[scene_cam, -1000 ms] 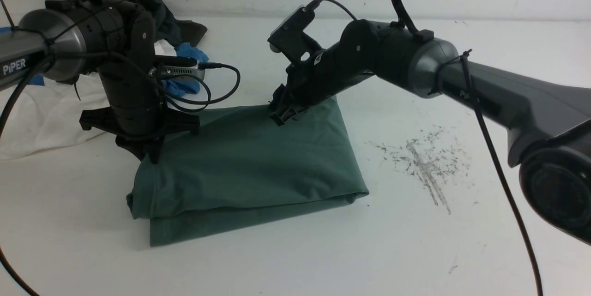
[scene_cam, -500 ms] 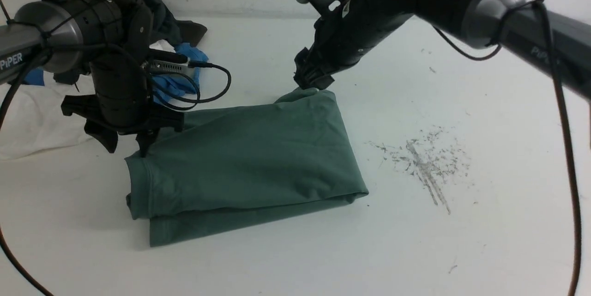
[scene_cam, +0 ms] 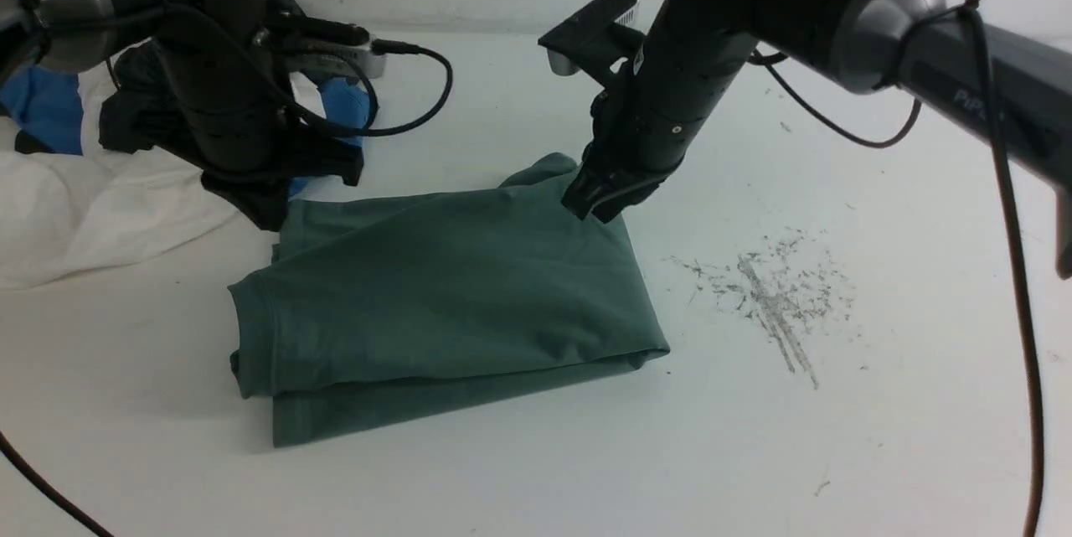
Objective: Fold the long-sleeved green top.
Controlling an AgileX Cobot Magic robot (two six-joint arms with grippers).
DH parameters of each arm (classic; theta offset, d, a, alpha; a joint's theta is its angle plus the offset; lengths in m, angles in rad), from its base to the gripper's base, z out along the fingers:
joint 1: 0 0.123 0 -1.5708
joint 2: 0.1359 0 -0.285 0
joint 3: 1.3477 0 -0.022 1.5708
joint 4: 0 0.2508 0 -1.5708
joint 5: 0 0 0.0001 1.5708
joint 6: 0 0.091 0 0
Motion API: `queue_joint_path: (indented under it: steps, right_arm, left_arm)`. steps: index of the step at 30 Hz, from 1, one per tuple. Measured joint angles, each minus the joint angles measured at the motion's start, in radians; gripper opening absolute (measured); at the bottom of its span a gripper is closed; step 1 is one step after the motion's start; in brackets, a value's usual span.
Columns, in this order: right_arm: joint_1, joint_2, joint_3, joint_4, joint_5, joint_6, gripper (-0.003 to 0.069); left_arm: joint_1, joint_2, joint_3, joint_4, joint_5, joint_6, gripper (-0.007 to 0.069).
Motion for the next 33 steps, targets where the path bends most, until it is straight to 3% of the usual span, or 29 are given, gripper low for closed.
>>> queue_joint_path:
  steps: [7, 12, 33]
  right_arm:
    - [0.000, 0.098, 0.000, 0.016, 0.000, 0.010, -0.0014]
    - [-0.002, 0.164, 0.000, 0.011, -0.005, 0.082, -0.0014]
    - [-0.023, 0.170, 0.000, 0.026, -0.008, 0.119, -0.0014]
  left_arm:
    - [0.006, 0.113, 0.031, 0.033, 0.000, 0.000, -0.0004]
    - [0.038, 0.194, 0.036, 0.085, -0.022, -0.034, -0.0004]
    - [0.052, 0.153, 0.036, 0.061, -0.026, -0.042, -0.0004]
